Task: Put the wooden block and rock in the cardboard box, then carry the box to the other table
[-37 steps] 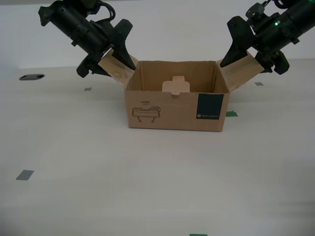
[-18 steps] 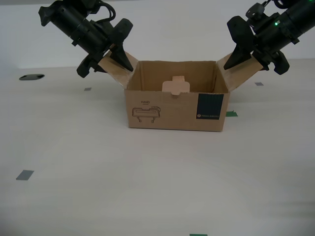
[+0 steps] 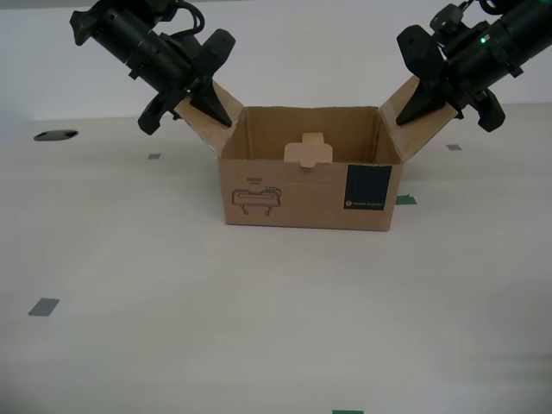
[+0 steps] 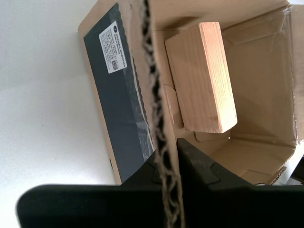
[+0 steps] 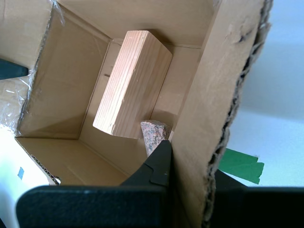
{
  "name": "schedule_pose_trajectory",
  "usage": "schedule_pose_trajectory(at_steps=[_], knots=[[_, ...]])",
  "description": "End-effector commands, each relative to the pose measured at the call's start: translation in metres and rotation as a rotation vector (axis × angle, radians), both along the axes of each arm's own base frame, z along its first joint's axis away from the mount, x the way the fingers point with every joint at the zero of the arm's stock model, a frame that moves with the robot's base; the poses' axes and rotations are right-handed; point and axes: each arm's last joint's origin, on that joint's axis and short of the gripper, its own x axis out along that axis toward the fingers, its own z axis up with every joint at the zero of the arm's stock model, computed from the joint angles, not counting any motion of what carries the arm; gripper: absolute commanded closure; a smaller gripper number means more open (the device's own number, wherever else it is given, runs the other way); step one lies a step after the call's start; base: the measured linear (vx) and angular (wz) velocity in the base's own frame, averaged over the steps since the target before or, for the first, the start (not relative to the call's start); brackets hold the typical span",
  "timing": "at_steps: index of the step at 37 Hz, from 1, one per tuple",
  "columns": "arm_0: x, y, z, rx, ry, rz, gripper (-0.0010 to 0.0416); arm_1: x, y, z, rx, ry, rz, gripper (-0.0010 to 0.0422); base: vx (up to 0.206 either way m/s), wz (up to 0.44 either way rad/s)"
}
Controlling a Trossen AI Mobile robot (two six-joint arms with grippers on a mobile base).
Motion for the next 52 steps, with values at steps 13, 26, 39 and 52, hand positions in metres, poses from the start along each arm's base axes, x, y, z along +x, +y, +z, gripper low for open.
schedule_pose_trajectory(at_steps=[13,26,39,52], knots=[[0.000,0.001,0.001,0.002,0.000,0.001,0.0407,0.000,-0.001,0.001,0.000,-0.007,0.005,0.0414,0.000,0.000],[-0.003,0.000,0.013,0.020,-0.025,-0.020,0.0407,0.008,-0.004,0.028,-0.035,-0.052,0.020,0.0414,0.000,0.000],[-0.001,0.001,0.041,0.040,-0.046,-0.031,0.0407,0.010,-0.006,0.042,-0.053,-0.047,0.008,0.0414,0.000,0.000],[0.013,0.003,0.076,0.044,-0.079,-0.032,0.0407,0.003,-0.004,0.054,-0.046,-0.053,-0.008,0.0414,0.000,0.000]])
